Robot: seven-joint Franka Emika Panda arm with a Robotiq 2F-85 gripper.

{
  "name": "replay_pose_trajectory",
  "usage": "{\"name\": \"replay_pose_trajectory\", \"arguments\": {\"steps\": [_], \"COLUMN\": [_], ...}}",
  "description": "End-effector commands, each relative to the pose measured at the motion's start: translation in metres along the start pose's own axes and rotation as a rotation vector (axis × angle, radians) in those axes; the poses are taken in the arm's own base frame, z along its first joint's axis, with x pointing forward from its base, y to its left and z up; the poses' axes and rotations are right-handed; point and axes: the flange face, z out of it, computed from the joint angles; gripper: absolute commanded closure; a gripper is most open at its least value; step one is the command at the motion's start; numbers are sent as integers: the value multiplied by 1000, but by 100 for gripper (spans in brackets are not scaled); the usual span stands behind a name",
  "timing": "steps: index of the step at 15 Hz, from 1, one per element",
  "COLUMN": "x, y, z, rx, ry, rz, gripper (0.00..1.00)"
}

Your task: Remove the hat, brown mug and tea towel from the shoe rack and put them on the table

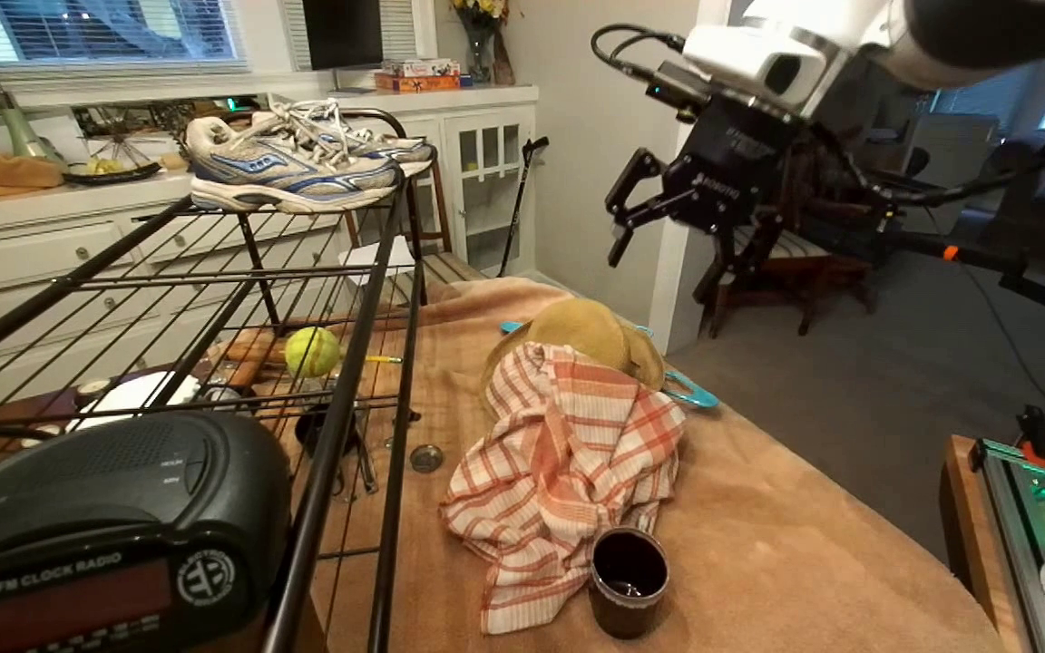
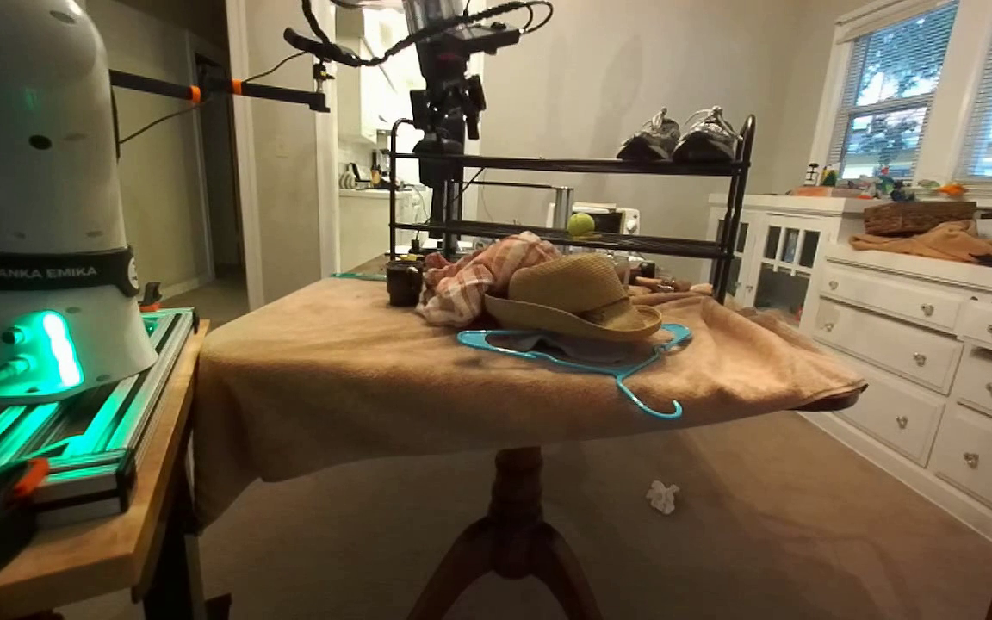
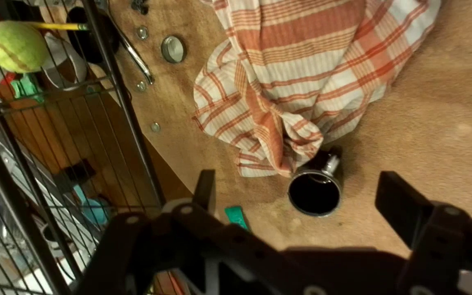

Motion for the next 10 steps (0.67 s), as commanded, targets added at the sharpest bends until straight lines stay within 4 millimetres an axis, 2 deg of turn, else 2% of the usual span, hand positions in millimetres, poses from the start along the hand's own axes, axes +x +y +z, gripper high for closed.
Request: {"name": "replay_pose_trajectory", "arguments": {"steps": [1,4,5,7,10], "x": [2,5,5,5,5], "y": [0,6,5,7,7], "z": [-65,-101,-88,-98,-92], "rx": [71,115,74,63,74], "ry": [-18,-52,-24,-29,-25], "rz": [-178,-319,-236,-242,-241], "gripper": [0,0,0,0,0]}}
